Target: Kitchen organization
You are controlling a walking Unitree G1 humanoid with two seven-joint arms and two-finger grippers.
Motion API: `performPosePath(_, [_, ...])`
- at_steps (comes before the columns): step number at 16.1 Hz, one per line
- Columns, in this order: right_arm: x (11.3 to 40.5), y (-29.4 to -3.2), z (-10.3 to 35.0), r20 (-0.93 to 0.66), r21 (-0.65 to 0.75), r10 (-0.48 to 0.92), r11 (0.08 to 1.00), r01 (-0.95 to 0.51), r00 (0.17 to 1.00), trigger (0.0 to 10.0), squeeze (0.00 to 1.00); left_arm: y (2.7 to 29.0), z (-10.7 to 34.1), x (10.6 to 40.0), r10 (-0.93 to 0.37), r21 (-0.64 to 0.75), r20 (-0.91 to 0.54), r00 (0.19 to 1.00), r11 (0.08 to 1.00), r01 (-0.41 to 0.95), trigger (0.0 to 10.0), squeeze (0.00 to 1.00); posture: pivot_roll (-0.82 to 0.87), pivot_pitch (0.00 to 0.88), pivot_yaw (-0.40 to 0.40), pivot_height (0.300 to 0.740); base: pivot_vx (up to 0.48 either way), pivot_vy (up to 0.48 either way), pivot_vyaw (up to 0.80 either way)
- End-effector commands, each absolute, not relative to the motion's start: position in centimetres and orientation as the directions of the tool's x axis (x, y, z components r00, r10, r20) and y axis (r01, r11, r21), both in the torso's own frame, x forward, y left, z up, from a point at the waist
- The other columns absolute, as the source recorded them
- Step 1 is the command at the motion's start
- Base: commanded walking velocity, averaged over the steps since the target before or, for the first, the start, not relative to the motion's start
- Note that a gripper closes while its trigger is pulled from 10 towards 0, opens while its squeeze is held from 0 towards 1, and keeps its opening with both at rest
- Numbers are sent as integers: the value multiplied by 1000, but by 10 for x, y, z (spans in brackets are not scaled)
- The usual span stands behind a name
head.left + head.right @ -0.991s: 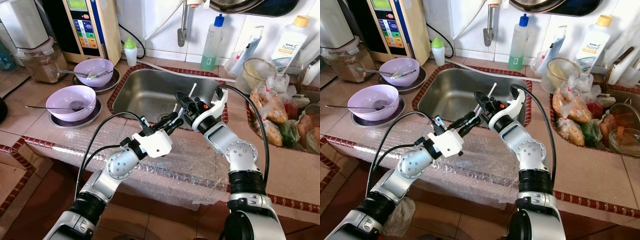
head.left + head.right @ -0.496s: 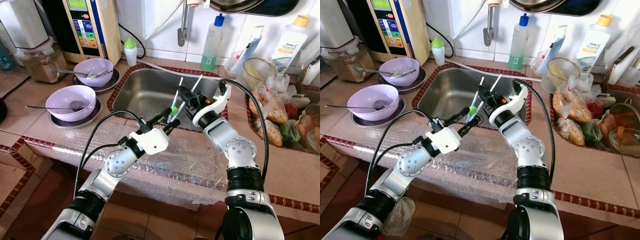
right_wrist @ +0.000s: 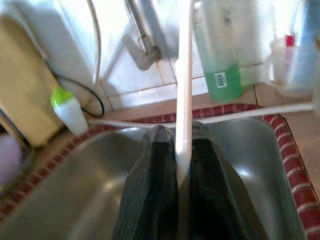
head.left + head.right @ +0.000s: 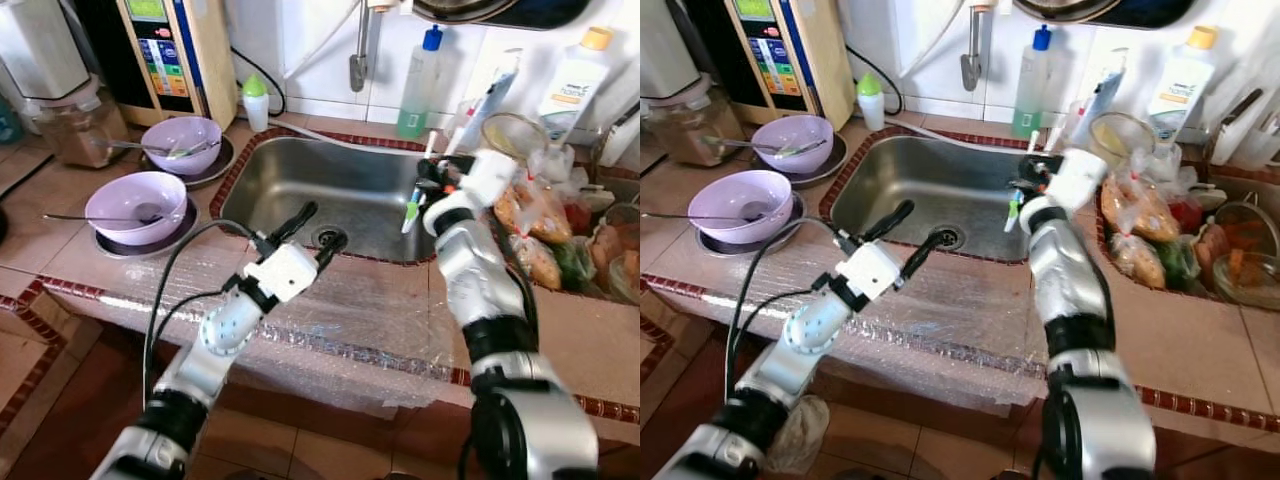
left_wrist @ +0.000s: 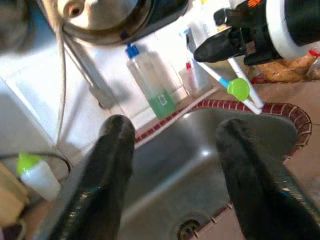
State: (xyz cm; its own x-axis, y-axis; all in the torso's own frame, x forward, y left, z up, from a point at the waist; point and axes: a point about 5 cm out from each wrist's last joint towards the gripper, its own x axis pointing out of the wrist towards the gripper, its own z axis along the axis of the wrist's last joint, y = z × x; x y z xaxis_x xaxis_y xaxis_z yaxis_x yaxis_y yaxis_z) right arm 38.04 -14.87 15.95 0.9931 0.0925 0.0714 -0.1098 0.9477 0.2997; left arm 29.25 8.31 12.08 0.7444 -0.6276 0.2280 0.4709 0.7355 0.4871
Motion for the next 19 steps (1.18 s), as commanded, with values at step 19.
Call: performPosePath(19, [328, -145, 125, 149, 213, 198, 950, -226, 969, 10000, 1000, 114, 179, 282, -295, 279, 371, 880, 940, 197, 10000, 761, 0, 0, 3, 740, 0, 0, 0])
